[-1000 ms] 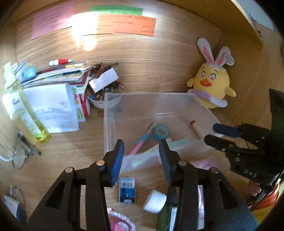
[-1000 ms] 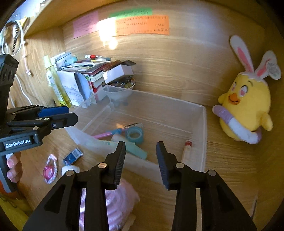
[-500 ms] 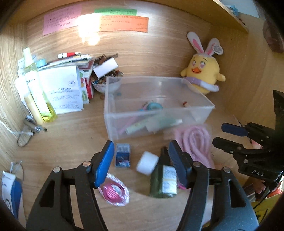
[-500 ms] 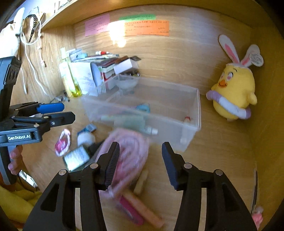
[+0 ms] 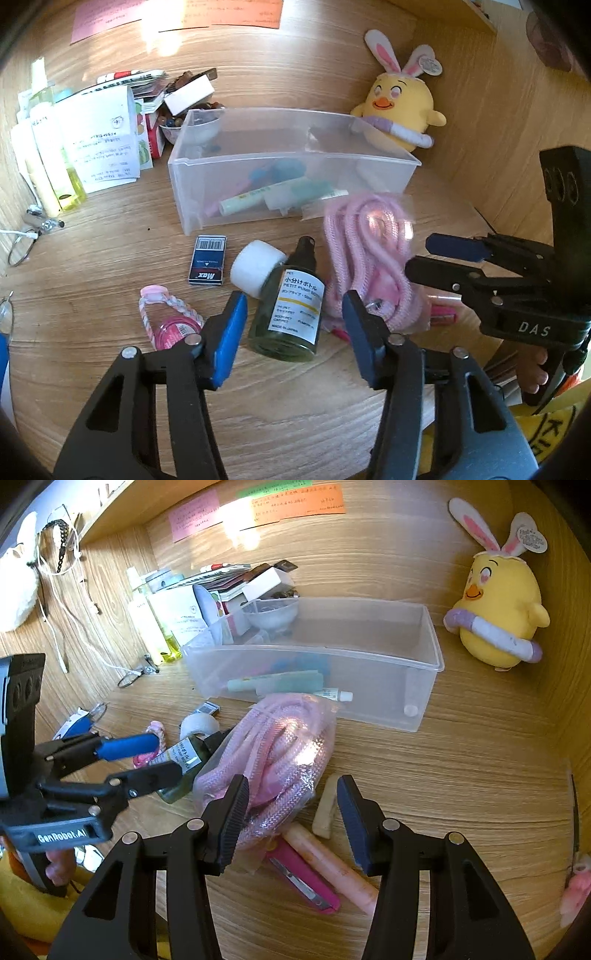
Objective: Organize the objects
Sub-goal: 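Grasp the dark spray bottle with left tool while right tool grasps bagged pink rope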
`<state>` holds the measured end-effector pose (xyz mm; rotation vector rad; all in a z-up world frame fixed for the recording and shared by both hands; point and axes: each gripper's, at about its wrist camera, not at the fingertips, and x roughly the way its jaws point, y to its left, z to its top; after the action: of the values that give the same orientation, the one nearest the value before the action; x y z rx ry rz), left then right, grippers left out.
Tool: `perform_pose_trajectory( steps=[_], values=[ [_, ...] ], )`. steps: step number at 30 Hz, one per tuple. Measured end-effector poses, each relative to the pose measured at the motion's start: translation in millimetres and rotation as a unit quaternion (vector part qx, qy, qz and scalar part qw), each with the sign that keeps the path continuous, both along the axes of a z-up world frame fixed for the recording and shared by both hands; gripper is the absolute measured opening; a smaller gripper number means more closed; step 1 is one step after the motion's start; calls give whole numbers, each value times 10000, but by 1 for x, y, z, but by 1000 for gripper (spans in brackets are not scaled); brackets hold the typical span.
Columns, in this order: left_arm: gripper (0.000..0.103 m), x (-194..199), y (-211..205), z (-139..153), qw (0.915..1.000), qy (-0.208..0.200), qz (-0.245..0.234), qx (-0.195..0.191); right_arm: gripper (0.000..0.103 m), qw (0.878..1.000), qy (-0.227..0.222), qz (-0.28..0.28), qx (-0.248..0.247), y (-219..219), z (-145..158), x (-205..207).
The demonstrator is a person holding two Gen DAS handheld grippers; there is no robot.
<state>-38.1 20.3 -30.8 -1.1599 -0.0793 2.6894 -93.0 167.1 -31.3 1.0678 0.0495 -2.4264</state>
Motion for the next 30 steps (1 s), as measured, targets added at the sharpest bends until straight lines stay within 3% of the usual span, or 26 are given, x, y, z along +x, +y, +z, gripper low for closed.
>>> perform_pose_trajectory(
  steps=[3, 9, 20, 27, 30],
  values=[
    [41, -2, -2, -6, 10000, -77, -13, 10, 47, 10000, -24, 38, -30, -2, 0, 0],
    [40, -2, -9, -9, 9998, -48, 0, 210, 49, 9997, -88, 196, 68, -19, -4, -6],
    [40, 2, -28, -10, 9996, 85, 226, 172, 77, 9990, -102, 353, 242, -50, -12, -16],
    [40, 2, -33, -10, 9997, 74, 212, 131, 79, 9963, 115, 294, 797, -71, -20, -18],
    [40, 1, -28, -13, 9999, 70, 102, 44, 72, 9959, 217, 213, 851, -71, -21, -18]
  ],
)
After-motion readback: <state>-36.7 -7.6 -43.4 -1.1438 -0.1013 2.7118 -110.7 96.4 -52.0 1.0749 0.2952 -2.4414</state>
